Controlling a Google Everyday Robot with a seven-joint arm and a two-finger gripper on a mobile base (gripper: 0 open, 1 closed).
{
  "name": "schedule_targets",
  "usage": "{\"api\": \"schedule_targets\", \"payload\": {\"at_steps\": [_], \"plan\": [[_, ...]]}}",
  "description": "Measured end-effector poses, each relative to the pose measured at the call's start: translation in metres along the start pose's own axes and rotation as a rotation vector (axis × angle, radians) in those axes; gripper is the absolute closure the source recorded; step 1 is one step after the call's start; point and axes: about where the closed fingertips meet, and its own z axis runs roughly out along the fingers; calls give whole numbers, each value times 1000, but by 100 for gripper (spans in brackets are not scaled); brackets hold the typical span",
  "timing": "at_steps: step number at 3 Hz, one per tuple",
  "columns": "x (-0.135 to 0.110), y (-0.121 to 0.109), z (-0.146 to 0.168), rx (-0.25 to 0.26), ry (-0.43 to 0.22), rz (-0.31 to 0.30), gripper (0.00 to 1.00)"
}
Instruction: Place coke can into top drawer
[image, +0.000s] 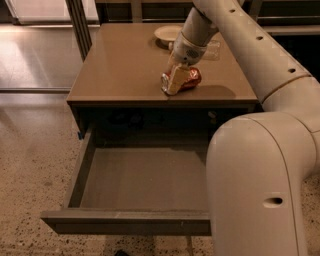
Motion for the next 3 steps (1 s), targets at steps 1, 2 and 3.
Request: {"api": "schedule_targets", "payload": {"at_steps": [1, 2, 3], "plan": [[0, 0, 0, 0, 0, 0, 73], [0, 0, 0, 0, 0, 0, 97], [0, 0, 0, 0, 0, 0, 100]]}}
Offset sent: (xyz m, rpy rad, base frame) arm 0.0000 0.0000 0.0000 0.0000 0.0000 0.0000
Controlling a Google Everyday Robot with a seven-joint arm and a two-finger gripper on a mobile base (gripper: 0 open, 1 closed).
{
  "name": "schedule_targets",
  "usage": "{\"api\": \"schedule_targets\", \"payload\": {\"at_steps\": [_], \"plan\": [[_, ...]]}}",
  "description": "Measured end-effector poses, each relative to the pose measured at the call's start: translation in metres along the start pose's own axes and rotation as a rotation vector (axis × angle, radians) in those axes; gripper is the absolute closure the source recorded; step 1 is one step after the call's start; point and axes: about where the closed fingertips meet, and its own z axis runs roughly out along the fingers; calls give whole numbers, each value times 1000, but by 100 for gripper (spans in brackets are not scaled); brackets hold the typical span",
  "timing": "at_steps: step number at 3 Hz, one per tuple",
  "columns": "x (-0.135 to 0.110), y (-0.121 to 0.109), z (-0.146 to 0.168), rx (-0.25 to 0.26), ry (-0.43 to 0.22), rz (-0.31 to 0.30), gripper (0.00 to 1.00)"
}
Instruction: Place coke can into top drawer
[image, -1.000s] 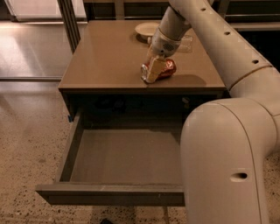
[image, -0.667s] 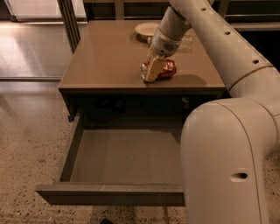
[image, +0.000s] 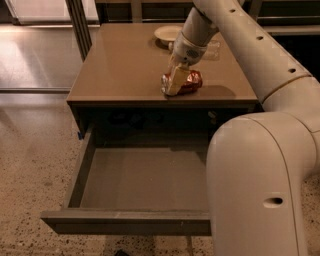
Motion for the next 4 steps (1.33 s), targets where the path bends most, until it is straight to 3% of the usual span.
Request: {"api": "schedule_targets", "payload": {"at_steps": [1, 2, 3, 4], "plan": [[-9, 0, -3, 12, -19, -5, 100], [-23, 26, -27, 3, -74, -23, 100], [-48, 107, -74, -30, -187, -51, 100], [-60, 163, -62, -69, -318, -121, 100]]}}
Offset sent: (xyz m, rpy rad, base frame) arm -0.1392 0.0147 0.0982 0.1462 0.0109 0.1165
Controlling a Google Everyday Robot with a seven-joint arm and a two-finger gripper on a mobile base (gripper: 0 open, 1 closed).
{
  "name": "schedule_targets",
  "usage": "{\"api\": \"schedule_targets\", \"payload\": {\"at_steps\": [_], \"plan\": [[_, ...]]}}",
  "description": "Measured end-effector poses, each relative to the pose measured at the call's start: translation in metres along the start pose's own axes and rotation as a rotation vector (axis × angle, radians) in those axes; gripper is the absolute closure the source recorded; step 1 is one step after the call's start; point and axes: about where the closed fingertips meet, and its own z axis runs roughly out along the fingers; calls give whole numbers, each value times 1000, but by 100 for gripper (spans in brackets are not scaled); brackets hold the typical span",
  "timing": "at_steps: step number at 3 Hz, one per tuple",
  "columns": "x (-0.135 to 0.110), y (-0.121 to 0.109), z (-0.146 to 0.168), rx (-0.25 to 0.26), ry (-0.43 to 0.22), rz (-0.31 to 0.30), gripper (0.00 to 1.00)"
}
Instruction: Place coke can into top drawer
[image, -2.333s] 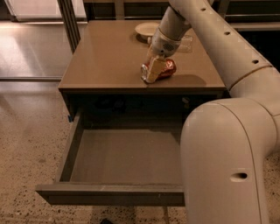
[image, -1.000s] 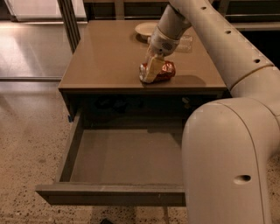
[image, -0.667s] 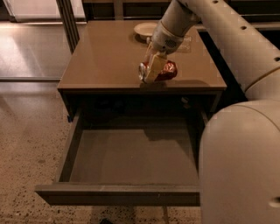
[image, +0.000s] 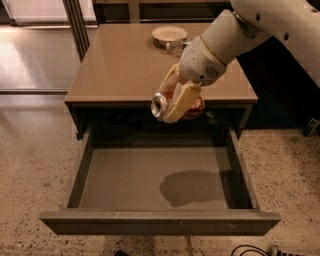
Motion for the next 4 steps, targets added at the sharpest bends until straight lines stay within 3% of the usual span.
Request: {"api": "schedule_targets", "payload": {"at_steps": [1, 2, 3, 4], "plan": [[4, 23, 66, -74, -89, -54, 100], [4, 23, 66, -74, -89, -53, 100], [22, 33, 86, -81, -76, 9, 100], [47, 53, 124, -85, -93, 109, 100]]}}
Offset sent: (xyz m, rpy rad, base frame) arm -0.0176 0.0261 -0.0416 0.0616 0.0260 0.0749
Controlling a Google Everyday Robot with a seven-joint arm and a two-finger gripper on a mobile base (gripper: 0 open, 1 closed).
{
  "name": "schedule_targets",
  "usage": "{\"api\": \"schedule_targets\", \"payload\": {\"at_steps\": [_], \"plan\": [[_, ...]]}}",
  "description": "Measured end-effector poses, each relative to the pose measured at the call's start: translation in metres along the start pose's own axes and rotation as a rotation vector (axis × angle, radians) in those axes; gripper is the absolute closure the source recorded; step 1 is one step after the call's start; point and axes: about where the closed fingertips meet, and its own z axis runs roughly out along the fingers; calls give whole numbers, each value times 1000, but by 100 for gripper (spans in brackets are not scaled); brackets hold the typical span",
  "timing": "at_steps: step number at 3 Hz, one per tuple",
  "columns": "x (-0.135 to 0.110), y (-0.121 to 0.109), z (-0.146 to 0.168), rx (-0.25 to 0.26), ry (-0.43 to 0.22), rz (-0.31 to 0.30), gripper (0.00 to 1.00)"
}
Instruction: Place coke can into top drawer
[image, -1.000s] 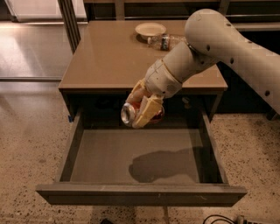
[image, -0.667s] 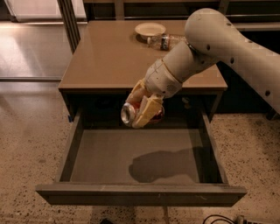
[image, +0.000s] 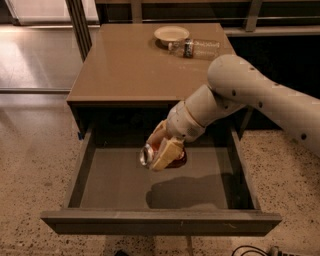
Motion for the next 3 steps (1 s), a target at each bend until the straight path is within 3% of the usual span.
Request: {"api": "schedule_targets", "payload": {"at_steps": [1, 2, 3], "plan": [[39, 15, 57, 17, -23, 110, 100], [47, 4, 73, 82, -36, 133, 100], [48, 5, 76, 82, -36, 136, 100]]}}
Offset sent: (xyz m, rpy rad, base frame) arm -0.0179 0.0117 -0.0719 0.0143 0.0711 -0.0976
